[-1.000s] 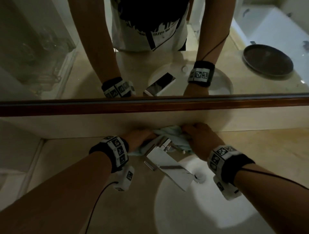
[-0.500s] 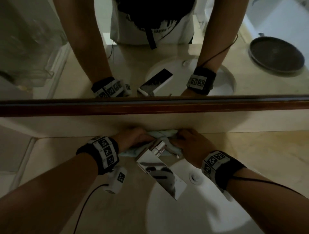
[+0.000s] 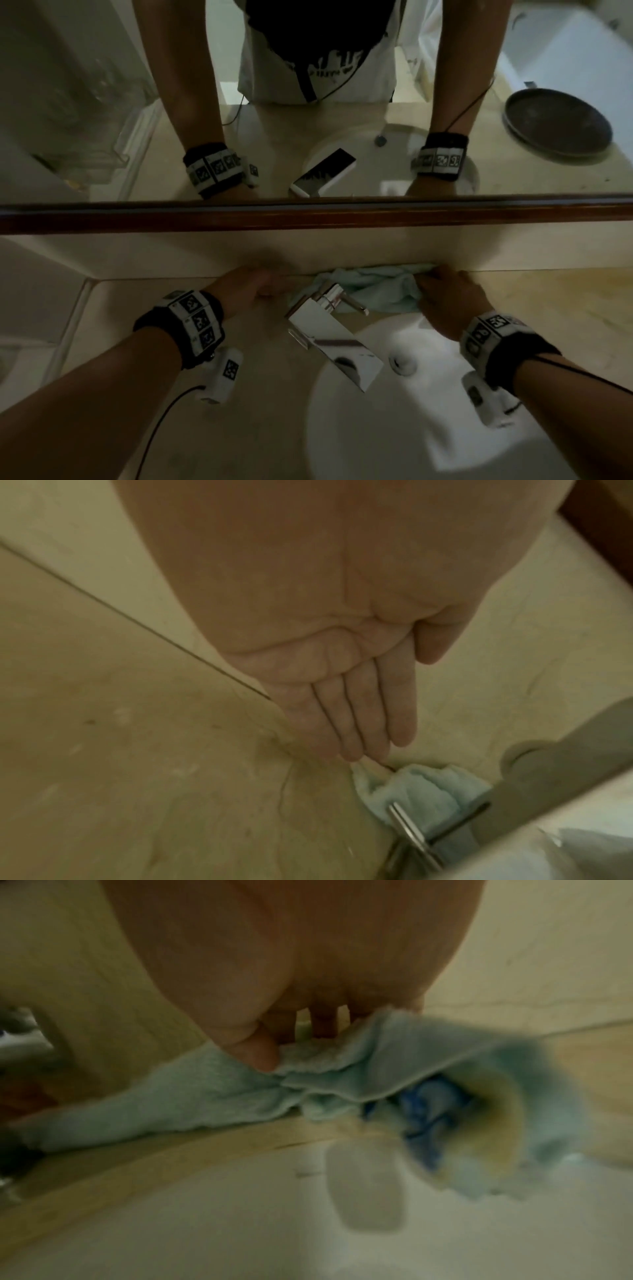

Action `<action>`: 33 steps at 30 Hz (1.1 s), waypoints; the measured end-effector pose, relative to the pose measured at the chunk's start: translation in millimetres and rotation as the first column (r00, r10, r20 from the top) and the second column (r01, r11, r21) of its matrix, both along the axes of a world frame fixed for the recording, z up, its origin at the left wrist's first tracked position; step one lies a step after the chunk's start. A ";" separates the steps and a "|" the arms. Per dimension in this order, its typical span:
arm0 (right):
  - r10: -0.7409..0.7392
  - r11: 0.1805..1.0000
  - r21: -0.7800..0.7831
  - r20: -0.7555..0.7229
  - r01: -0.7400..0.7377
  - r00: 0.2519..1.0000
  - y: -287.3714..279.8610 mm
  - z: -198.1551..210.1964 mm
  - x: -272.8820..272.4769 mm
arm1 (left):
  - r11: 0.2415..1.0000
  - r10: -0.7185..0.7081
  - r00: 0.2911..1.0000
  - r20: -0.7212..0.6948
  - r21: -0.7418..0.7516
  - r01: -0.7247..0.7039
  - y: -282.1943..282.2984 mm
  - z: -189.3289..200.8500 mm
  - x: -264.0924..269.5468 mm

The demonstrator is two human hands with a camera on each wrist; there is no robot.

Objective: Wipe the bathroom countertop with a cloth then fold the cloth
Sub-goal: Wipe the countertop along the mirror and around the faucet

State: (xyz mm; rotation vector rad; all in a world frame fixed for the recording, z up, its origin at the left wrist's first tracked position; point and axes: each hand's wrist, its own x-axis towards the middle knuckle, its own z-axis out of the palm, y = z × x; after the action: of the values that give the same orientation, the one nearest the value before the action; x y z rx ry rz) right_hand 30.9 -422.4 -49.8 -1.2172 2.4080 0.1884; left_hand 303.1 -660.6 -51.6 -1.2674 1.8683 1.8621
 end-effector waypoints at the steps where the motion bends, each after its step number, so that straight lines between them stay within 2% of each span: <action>1: -0.012 1.000 -0.007 0.021 0.012 1.000 -5.0 -1.7 5.1 | 1.000 0.002 1.000 -0.002 -0.014 -0.002 1.2 -0.4 0.7; 5: 0.069 0.997 -0.036 0.030 -0.068 0.997 -16.3 -8.5 27.8 | 0.996 -0.023 1.000 -0.004 -0.081 0.023 11.7 2.8 -0.9; 9: 0.192 0.980 -0.065 0.051 -0.189 0.980 -38.5 -17.1 58.7 | 0.994 0.103 0.995 -0.011 -0.041 -0.104 20.4 13.9 -6.6; 12: 0.201 0.978 -0.069 0.046 -0.198 0.979 -39.0 -19.0 54.6 | 0.987 0.141 0.990 -0.003 -0.077 -0.141 25.5 23.9 -4.2; 14: 0.142 0.989 -0.049 0.052 -0.139 0.989 -26.1 -17.7 40.1 | 0.983 0.157 0.987 -0.014 -0.098 -0.158 30.2 33.8 -3.4; 17: -0.125 0.985 -0.098 0.138 0.139 0.982 -3.0 -14.6 8.7 | 0.965 0.220 0.973 -0.073 -0.129 -0.228 40.4 50.6 -8.6; 19: -0.277 0.918 -0.196 0.308 0.345 0.910 12.4 -0.4 -7.9 | 0.954 0.241 0.964 -0.116 -0.153 -0.257 49.8 60.7 -16.9; 21: -0.317 0.799 -0.345 0.457 0.494 0.831 20.5 23.7 -8.8 | 0.949 0.214 0.967 -0.140 -0.204 -0.240 60.2 67.2 -26.7; 24: -0.194 0.570 -0.544 0.639 0.616 0.744 23.5 53.1 8.7 | 0.913 0.092 0.989 -0.115 -0.387 -0.130 75.4 77.3 -41.6; 26: -0.096 0.416 -0.541 0.773 0.731 0.627 19.2 68.6 24.2 | 0.861 0.024 0.996 -0.088 -0.505 -0.065 82.5 86.0 -48.9; 28: -0.026 0.308 -0.499 0.847 0.810 0.532 12.6 82.0 35.6 | 0.839 -0.030 0.997 -0.068 -0.543 -0.012 88.2 96.1 -55.0; 31: 0.042 0.242 -0.451 0.890 0.859 0.454 1.9 91.9 51.8 | 0.886 -0.050 0.992 -0.113 -0.464 -0.008 92.4 104.3 -57.7; 33: 0.053 0.276 -0.447 0.891 0.851 0.451 -6.2 92.1 65.9 | 0.895 -0.083 0.987 -0.141 -0.445 0.012 94.3 108.3 -54.7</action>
State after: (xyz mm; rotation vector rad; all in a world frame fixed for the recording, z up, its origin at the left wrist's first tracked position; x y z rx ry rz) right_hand 96.8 -428.6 42.3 -0.4751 1.7332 -1.7504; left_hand 248.4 -566.3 56.7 -1.2062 2.4909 1.6010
